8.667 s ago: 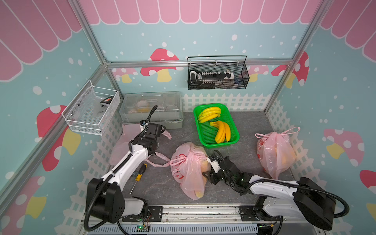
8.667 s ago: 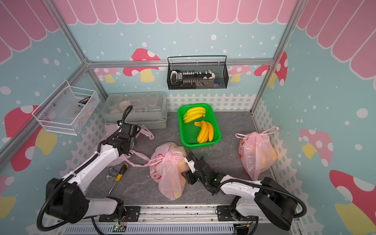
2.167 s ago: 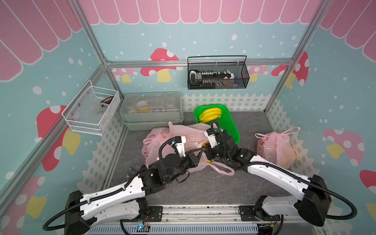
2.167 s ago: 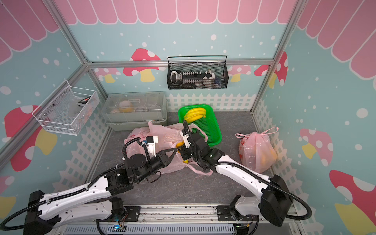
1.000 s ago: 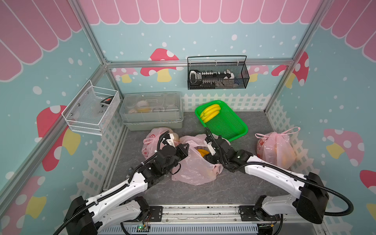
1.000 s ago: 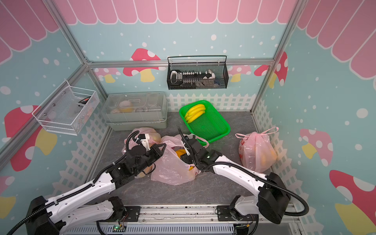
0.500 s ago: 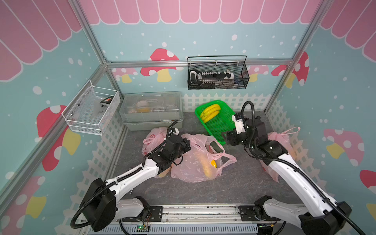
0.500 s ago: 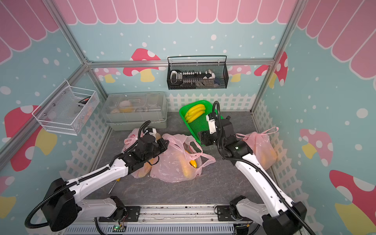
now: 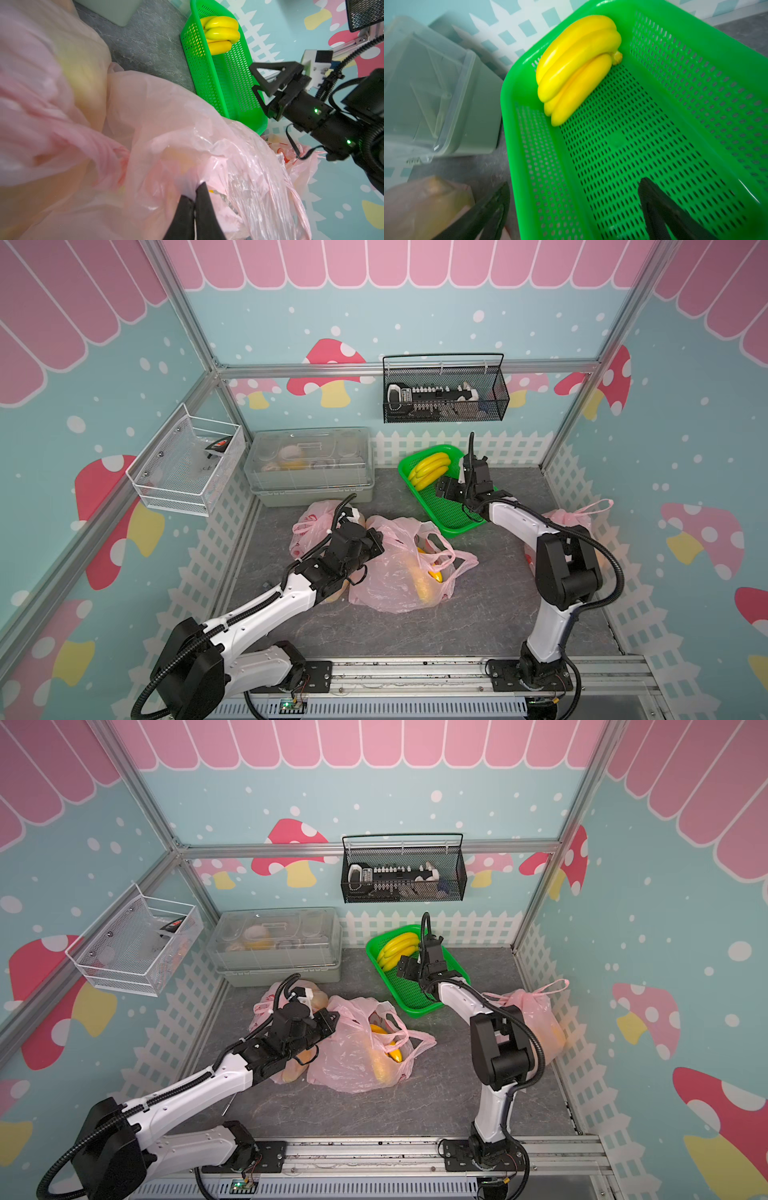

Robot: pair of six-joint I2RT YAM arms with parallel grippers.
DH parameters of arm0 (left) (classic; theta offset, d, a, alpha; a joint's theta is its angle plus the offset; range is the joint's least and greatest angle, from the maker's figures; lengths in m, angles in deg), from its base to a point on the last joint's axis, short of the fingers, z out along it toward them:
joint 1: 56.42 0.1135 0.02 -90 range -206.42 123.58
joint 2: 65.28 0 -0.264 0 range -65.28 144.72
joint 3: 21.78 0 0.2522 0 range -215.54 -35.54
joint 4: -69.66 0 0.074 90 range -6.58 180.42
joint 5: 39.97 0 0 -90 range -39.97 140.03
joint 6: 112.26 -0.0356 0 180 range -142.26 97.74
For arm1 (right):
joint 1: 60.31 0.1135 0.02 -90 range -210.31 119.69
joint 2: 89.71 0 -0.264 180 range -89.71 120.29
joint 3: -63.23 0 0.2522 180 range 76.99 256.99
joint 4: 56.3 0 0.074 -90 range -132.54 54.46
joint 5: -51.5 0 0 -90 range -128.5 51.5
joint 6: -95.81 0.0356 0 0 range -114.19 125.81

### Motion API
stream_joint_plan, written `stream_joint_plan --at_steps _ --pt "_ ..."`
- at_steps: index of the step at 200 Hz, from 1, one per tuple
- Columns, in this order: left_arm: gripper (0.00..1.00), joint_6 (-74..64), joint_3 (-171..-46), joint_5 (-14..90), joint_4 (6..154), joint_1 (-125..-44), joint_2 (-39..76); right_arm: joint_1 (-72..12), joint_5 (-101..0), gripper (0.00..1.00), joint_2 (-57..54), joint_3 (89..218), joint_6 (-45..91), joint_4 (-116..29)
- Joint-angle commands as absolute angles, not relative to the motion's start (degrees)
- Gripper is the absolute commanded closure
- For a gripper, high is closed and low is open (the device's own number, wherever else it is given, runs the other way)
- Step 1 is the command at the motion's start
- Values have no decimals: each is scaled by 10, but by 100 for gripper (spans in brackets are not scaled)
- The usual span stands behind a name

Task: Place the banana into a plastic bag & tie a knot
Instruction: Pick up the banana from the basket.

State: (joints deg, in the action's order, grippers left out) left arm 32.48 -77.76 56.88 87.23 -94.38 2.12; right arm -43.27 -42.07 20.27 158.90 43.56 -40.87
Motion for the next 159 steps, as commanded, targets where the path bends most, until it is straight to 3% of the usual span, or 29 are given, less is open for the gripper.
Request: stream_joint_plan --at_steps 1,48,70,159 --pt "100 328 -758 583 877 -941 1 -439 -425 6 257 1644 501 -485" --pt "100 327 -745 591 883 -941 -16 -463 -428 6 370 1726 618 -516" --pt "100 325 -744 592 884 -941 -16 -472 -457 2 406 1737 663 -589" --pt "100 319 -736 594 878 -941 -7 -473 -540 1 522 1803 795 -759"
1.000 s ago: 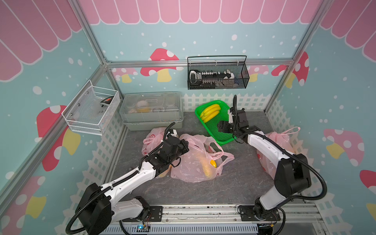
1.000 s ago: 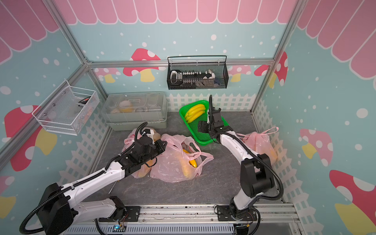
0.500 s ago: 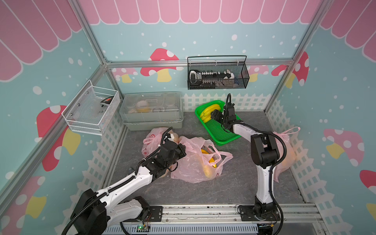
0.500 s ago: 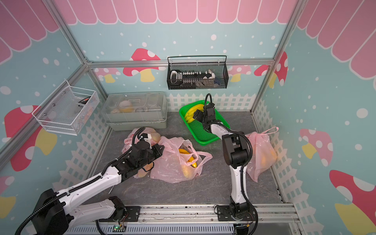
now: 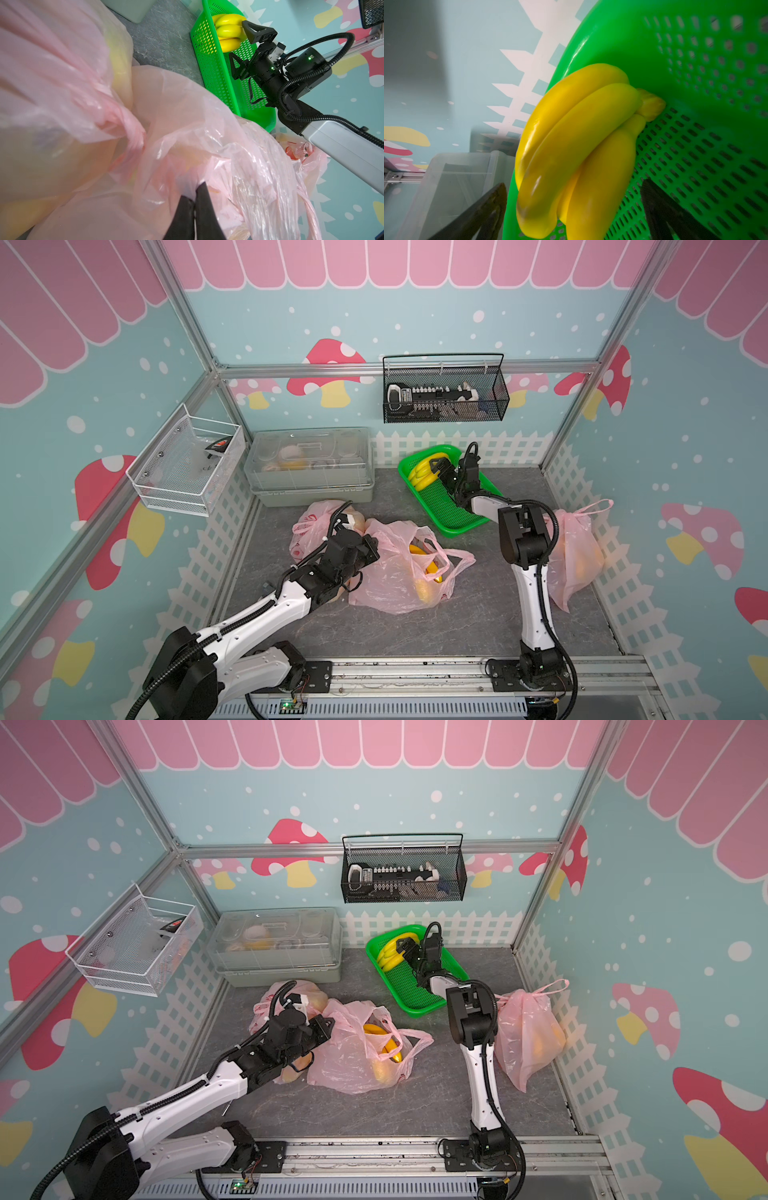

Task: Place the banana into a plastic bag & tie a knot
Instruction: Pick up the banana from the basket.

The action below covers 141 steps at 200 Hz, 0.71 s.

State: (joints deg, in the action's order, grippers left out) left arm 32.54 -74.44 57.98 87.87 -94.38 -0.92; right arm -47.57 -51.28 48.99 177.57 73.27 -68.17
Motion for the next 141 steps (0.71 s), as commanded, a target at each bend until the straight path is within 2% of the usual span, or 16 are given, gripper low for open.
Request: stream_joint_plan --at_steps 1,28,54,94,141 --pt "100 319 -736 594 878 -941 -8 -473 -541 1 524 1804 796 -761" --pt "100 317 -736 595 877 -939 -6 -473 -553 4 556 1830 817 -794" --pt "100 317 -734 596 877 -939 -4 -472 -558 12 574 1846 823 -820" --pt "100 318 -734 594 876 -939 -2 -472 -560 32 564 1827 825 -859" --pt "100 317 -736 597 880 -938 -9 -472 -551 36 480 1720 794 -903"
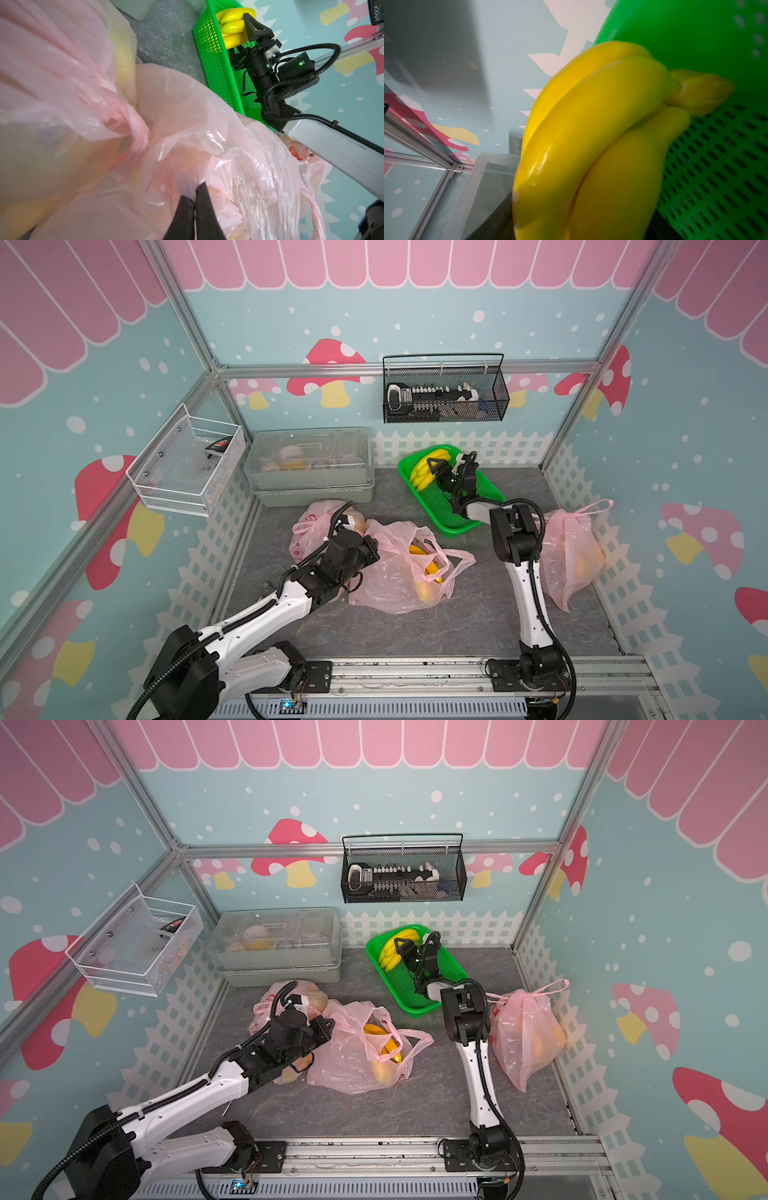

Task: Place the banana into a plastic bag & tie a knot
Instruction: Pick up the banana from the basket.

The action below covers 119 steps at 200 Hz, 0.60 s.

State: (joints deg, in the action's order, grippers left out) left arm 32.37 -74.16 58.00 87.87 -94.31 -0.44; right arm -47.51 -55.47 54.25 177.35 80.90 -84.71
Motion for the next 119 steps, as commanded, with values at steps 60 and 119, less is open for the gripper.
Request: stream_joint_plan --at_steps 60,119 --pt "100 293 -764 589 896 -948 -14 -470 -576 37 290 1474 738 -963" --pt "100 247 -879 673 1000 -1031 4 -465 -592 39 -17 1280 547 -745"
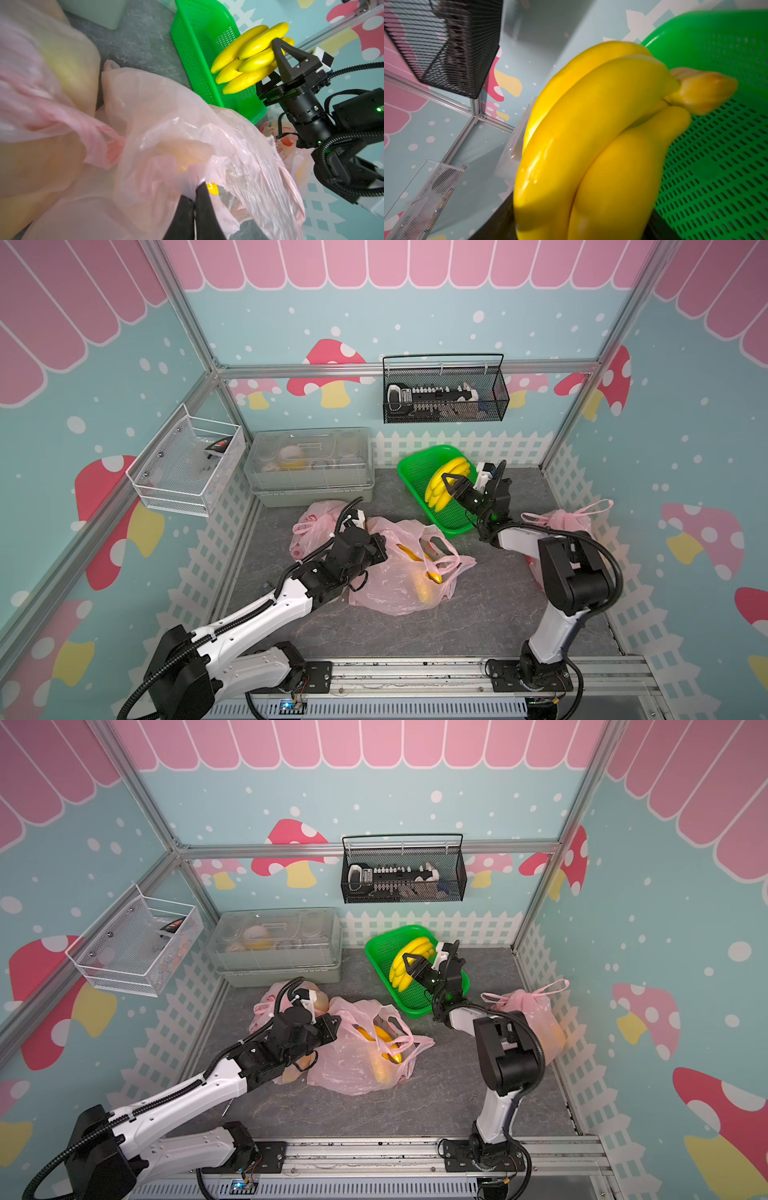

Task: Place the banana into a plastic bag & tie a knot
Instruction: Pick up the banana from the basket, then place the banana into the plastic bag.

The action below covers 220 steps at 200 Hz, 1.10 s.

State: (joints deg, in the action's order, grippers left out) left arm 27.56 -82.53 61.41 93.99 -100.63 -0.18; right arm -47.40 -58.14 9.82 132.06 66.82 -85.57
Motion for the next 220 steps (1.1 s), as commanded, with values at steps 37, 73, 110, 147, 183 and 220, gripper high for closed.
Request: stream_joint_plan --at_steps 37,73,110,147,183,220 --pt "100 236 -935 724 1075 -1051 16 -448 -529 38 -249 1214 385 -466" --pt "100 228 -949 723 1079 -1051 17 -445 -495 38 -424 1153 333 -286" --pt "100 229 -943 705 1064 -1051 11 -444 -484 38 -490 1086 329 -244" --pt "100 234 -937 698 1059 -1051 4 -444 -486 38 -486 1080 319 -253" --pt "100 216 -958 671 1054 -1051 21 -402 -501 40 -476 1065 323 -237" --pt "100 207 -978 633 1043 -1052 57 -280 -469 40 -487 1053 367 -254"
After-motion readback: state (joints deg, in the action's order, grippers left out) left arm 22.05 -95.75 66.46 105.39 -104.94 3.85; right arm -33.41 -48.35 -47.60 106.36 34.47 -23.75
